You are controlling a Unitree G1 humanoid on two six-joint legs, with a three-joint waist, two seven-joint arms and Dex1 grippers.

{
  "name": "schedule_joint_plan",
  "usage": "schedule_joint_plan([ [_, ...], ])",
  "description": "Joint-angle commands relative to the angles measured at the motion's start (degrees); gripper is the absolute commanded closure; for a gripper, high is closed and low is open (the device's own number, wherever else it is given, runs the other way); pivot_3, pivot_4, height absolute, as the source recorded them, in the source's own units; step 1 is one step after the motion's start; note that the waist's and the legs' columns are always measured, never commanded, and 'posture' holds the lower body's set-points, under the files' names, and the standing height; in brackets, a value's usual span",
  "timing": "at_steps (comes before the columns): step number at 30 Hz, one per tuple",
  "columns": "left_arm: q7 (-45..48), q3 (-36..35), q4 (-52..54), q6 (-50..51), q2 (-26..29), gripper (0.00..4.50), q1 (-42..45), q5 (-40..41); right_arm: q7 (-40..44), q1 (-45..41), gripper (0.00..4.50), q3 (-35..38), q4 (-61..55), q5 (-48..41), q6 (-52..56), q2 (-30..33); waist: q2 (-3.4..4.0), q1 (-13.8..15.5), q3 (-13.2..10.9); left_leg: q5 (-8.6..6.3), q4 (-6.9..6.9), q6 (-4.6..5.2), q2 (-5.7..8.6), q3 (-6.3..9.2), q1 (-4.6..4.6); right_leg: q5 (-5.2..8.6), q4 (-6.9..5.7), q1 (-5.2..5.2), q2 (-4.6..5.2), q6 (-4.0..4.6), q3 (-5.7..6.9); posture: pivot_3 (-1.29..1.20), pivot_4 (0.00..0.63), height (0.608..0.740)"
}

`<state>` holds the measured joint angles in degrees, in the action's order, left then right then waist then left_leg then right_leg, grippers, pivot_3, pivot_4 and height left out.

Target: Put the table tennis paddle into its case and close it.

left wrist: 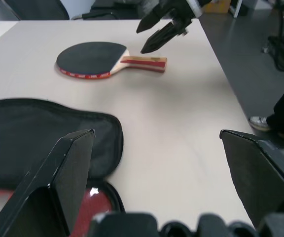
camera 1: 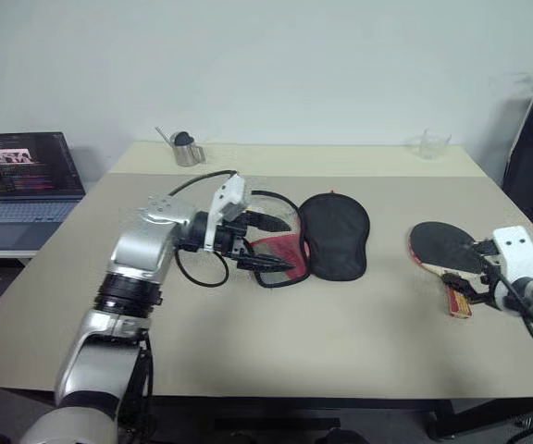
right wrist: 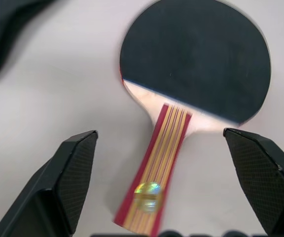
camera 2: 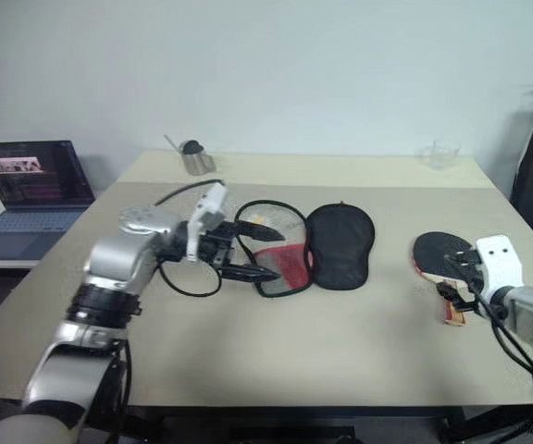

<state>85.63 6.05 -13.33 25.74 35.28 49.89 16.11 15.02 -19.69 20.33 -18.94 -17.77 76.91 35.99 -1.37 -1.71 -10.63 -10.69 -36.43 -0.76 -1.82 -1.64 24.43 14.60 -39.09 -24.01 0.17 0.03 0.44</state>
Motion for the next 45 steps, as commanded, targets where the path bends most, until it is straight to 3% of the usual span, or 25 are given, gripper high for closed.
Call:
schedule_joint_plan([
  [1,-0.63,0.14,2.21,0.77,1.08,0.07,-1.44,0.93,-7.02,-2.96,0.00,2.85,1.21,3.74,0.95,-4.63,0.00,0.01,0.00,0.03,0.00,0.05,0.01,-0.01,0.00,-0.02,0.00,0.00,0.02,-0.03,0.00,0.00,0.150,0.740],
  [12,-4.89,-1.09,6.92,5.16,1.07,0.07,-2.03,5.06,-17.19,-9.12,0.00,4.96,16.94,8.47,-9.49,-15.86,0.00,-0.18,0.00,0.10,-0.04,0.18,0.06,-0.04,0.19,-0.12,0.08,-0.06,0.00,-0.14,-0.01,0.00,0.150,0.740],
  [20,-7.75,-0.70,10.40,6.28,3.26,0.00,-3.96,5.09,-19.58,-11.59,2.63,4.57,19.89,8.98,-14.42,-16.48,-0.02,-0.15,0.01,0.18,-0.04,0.30,0.04,-0.03,0.06,-0.26,0.06,-0.02,-0.07,-0.08,-0.10,0.00,0.150,0.740],
  [23,-8.26,-1.02,11.08,6.56,3.76,0.00,-4.51,5.65,-18.27,-12.43,3.40,3.02,18.88,8.63,-14.44,-15.29,-0.02,-0.13,0.01,0.18,-0.03,0.30,0.03,-0.04,0.10,-0.26,0.08,-0.03,-0.02,-0.09,-0.14,0.00,0.150,0.740],
  [29,-8.99,-1.08,10.64,6.11,4.25,0.00,-4.52,5.56,-17.50,-17.69,3.41,0.12,15.37,8.45,-13.66,-13.72,0.02,-0.34,-0.02,0.18,0.02,0.30,0.04,-0.11,0.18,-0.26,0.09,-0.18,-0.04,-0.09,-0.21,0.00,0.150,0.740],
  [33,-9.57,-1.38,10.33,5.90,5.16,0.00,-4.57,5.01,-17.88,-26.01,3.41,-2.28,13.11,7.80,-9.07,-14.44,0.04,-0.44,-0.03,0.18,0.13,0.30,0.04,-0.11,0.17,-0.25,0.09,-0.25,-0.14,-0.07,-0.22,0.00,0.150,0.740],
  [38,-10.91,-2.58,9.46,6.21,7.39,0.00,-6.48,4.84,-21.98,-34.85,3.41,-3.75,15.94,7.20,-10.20,-26.02,0.04,-0.90,-0.03,0.18,0.36,0.30,-0.07,-0.10,0.16,-0.19,0.11,-0.33,-0.17,0.02,-0.25,0.00,0.150,0.740],
  [45,-12.87,-3.13,11.75,7.18,7.92,0.00,-8.47,5.59,-29.45,-36.64,3.41,-4.09,25.93,9.37,-16.63,-38.10,0.04,-0.12,-0.03,0.18,0.36,0.30,-0.35,-0.08,0.33,-0.15,0.15,-0.38,-0.12,0.10,-0.10,0.00,0.150,0.740],
])
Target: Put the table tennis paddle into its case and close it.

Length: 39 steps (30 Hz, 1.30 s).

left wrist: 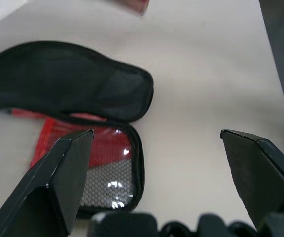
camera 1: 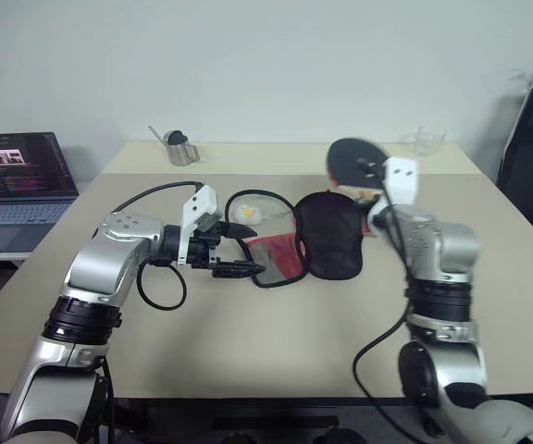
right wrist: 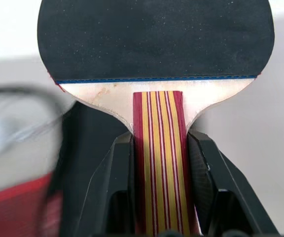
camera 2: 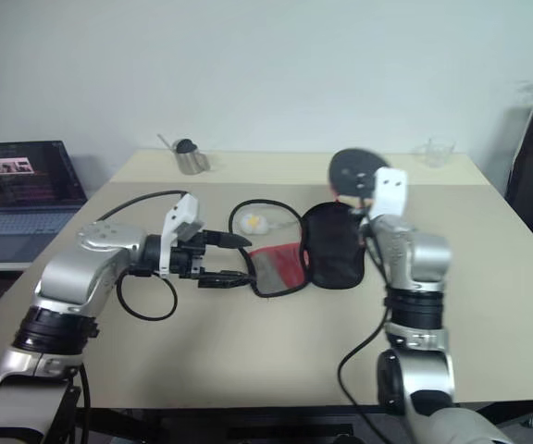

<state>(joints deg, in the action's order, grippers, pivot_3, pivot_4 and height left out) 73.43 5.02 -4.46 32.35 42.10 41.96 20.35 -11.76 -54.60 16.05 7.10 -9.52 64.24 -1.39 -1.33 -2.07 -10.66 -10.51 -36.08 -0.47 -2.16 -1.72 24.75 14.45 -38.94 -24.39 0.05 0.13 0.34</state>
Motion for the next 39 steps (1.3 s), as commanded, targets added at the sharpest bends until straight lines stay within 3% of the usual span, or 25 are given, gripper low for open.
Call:
schedule_joint_plan([
  [1,-1.17,-2.23,3.56,0.86,1.42,0.00,-1.20,1.28,-2.95,-1.66,3.41,-0.25,0.90,1.22,-4.64,-1.52,0.00,0.35,0.00,0.00,-0.01,0.00,0.02,-0.01,0.02,0.00,0.01,-0.02,0.05,0.00,-0.01,0.00,0.150,0.740],
  [17,-5.77,-6.04,12.01,5.54,5.93,0.00,-8.27,4.20,-2.34,-2.06,3.41,-1.44,14.64,1.25,-11.31,-3.17,0.00,0.06,0.00,0.00,0.01,0.00,-0.03,0.06,0.02,0.03,0.00,-0.02,0.13,-0.04,0.06,0.00,0.150,0.740],
  [39,-7.84,-6.85,14.00,6.24,7.68,0.00,-9.89,5.79,-1.91,-1.76,3.41,-2.50,18.05,1.79,-14.09,-2.77,0.00,0.12,0.00,0.00,0.02,0.00,-0.11,0.05,0.02,0.04,0.03,-0.02,0.10,0.00,0.09,0.00,0.150,0.740],
])
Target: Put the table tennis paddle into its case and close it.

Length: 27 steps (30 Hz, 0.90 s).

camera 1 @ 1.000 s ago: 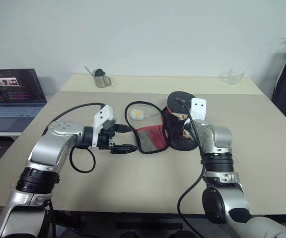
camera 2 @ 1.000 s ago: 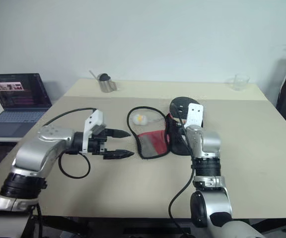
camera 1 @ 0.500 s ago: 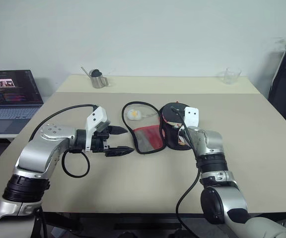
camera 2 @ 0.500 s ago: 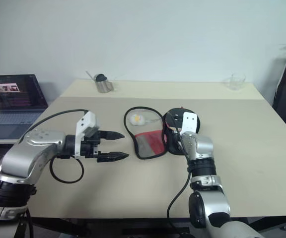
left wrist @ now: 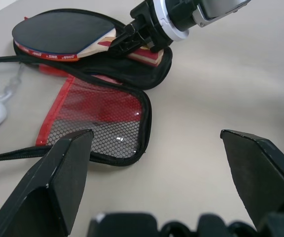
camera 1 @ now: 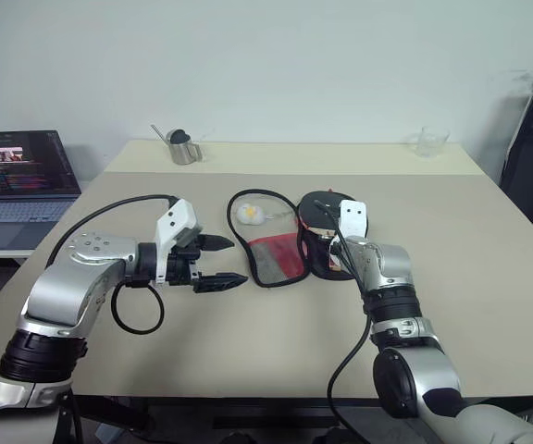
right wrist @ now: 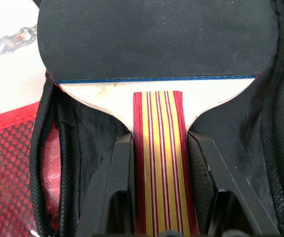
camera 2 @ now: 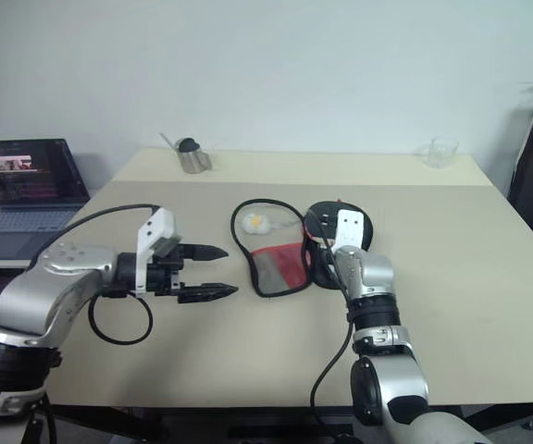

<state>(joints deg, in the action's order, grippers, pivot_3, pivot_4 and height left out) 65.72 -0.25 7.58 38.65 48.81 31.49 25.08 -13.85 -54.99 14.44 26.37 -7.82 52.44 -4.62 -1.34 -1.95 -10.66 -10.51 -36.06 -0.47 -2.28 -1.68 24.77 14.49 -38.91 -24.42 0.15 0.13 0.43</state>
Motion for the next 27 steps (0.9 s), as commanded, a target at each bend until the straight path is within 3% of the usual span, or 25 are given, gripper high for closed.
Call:
schedule_joint_plan([
  [1,-0.24,-1.64,2.11,-0.09,0.98,0.00,0.36,1.09,0.23,-1.20,3.41,-1.09,-0.98,0.18,-2.43,0.43,0.00,-0.01,0.00,0.00,0.00,0.00,0.00,0.00,0.00,0.00,0.01,0.00,0.00,0.00,0.00,0.00,0.150,0.740],
  [6,-0.86,-2.00,2.79,0.08,0.85,0.00,-0.55,1.32,0.84,-1.07,3.41,-1.81,-0.17,0.21,-3.10,0.46,0.00,-0.03,0.00,0.00,0.01,0.00,-0.02,0.00,0.00,0.00,0.02,0.00,0.00,0.00,0.00,0.00,0.150,0.740],
  [7,-0.94,-2.07,2.94,0.13,0.85,0.00,-0.72,1.41,0.78,-1.08,2.85,-1.88,0.00,0.28,-3.19,0.54,0.00,-0.03,0.00,0.00,0.01,0.00,-0.03,0.00,0.00,0.00,0.02,0.00,0.00,0.00,0.00,0.00,0.150,0.740],
  [10,-1.21,-2.05,3.08,0.16,0.91,0.00,-0.85,1.65,0.89,-1.12,2.10,-1.66,0.47,-0.11,-3.27,0.66,0.00,-0.01,0.00,0.00,0.01,0.00,-0.04,0.00,0.00,0.00,0.02,0.00,0.00,0.01,0.01,0.00,0.150,0.740],
  [16,-1.71,-2.12,3.13,0.00,1.00,0.00,-0.92,2.06,1.37,-1.26,0.08,-1.87,1.01,-0.03,-3.82,1.27,0.00,0.00,0.00,0.00,0.01,0.00,-0.03,0.00,0.00,0.00,0.01,0.00,0.00,0.01,0.00,0.00,0.150,0.740],
  [27,-2.84,-2.32,-3.75,-3.05,0.65,0.00,0.50,0.26,4.20,-1.91,0.03,-2.84,-5.86,-1.34,-0.65,2.59,0.00,0.00,0.00,0.00,0.01,0.00,-0.08,0.00,-0.02,0.00,0.01,0.00,-0.02,0.02,0.02,0.00,0.150,0.740],
])
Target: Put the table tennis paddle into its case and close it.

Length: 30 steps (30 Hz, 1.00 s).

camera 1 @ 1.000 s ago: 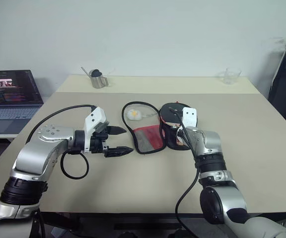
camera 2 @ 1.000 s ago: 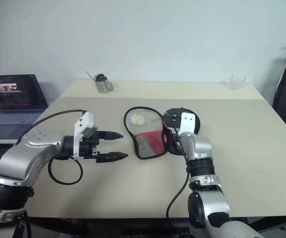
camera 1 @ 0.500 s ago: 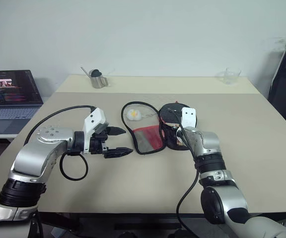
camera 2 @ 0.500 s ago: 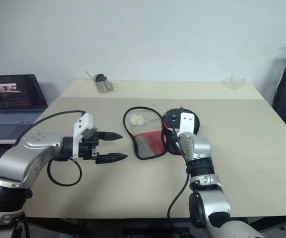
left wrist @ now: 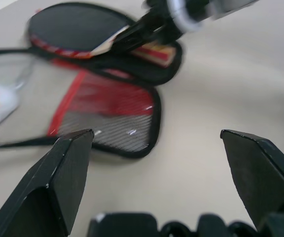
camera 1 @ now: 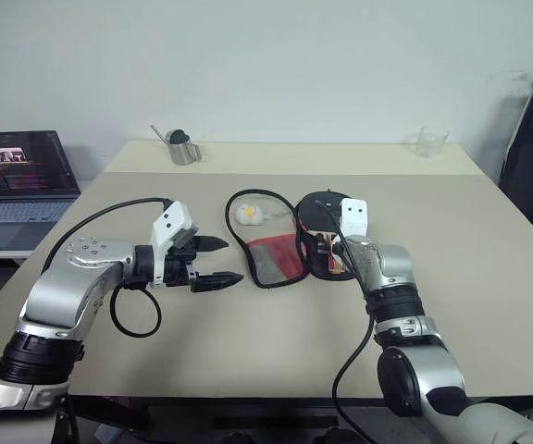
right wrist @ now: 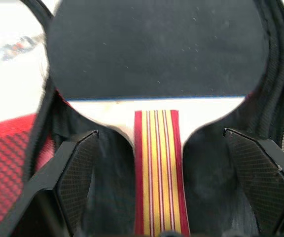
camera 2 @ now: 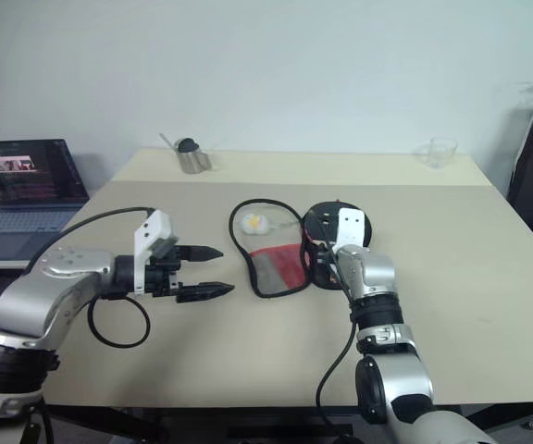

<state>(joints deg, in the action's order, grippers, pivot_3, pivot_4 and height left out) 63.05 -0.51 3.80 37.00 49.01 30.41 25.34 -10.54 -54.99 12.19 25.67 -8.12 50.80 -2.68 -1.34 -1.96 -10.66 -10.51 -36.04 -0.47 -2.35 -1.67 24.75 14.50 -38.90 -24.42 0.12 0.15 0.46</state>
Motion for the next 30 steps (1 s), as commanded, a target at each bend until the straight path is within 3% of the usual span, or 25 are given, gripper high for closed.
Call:
schedule_joint_plan([
  [1,-0.13,-1.96,-0.07,-1.54,0.45,0.00,1.66,0.02,1.02,-2.02,0.03,-0.75,-6.08,-0.86,1.46,0.93,0.00,0.03,0.00,0.00,0.00,0.00,0.00,0.00,0.01,0.00,0.02,0.00,0.00,0.00,0.00,0.00,0.150,0.740],
  [8,-4.09,-2.82,-8.53,-4.25,-1.11,0.00,2.95,-2.53,5.17,-2.04,0.03,-1.01,-15.02,-2.32,7.21,4.51,0.00,0.07,0.00,0.00,0.01,-0.01,0.00,0.00,0.00,0.00,0.03,0.00,0.01,0.01,0.00,0.00,0.150,0.740],
  [13,-7.10,-2.04,-17.20,-7.75,-2.50,0.00,3.46,-6.29,15.74,-1.28,0.03,-4.01,-22.71,-4.87,7.00,12.60,0.00,0.09,0.00,0.00,0.02,0.00,-0.02,-0.03,0.01,0.01,0.03,-0.02,0.00,0.01,0.01,0.00,0.150,0.740],
  [18,-7.57,0.28,-24.06,-10.84,-3.38,0.00,5.17,-10.76,17.83,-0.97,0.03,-2.19,-24.26,-5.51,6.71,17.39,-0.01,0.13,-0.01,-0.01,0.07,-0.01,-0.03,-0.12,0.02,0.01,0.09,-0.02,0.01,0.02,0.00,0.00,0.150,0.740],
  [22,-13.62,5.09,-35.78,-14.90,-9.24,0.00,12.77,-18.23,17.14,-0.48,0.03,-1.86,-23.77,-4.28,5.19,19.06,-0.02,0.53,0.00,0.00,0.01,-0.01,-0.04,-0.18,0.01,0.01,0.01,0.00,0.01,0.03,0.10,0.00,0.150,0.740],
  [30,-15.44,9.83,-52.90,-23.51,-18.37,0.00,23.63,-25.43,15.79,-1.09,0.03,-0.77,-22.82,-3.92,5.22,20.06,-0.04,0.34,-0.01,-0.02,0.05,-0.01,-0.01,-0.31,0.09,0.00,0.10,-0.03,0.01,0.01,0.05,0.00,0.150,0.740],
])
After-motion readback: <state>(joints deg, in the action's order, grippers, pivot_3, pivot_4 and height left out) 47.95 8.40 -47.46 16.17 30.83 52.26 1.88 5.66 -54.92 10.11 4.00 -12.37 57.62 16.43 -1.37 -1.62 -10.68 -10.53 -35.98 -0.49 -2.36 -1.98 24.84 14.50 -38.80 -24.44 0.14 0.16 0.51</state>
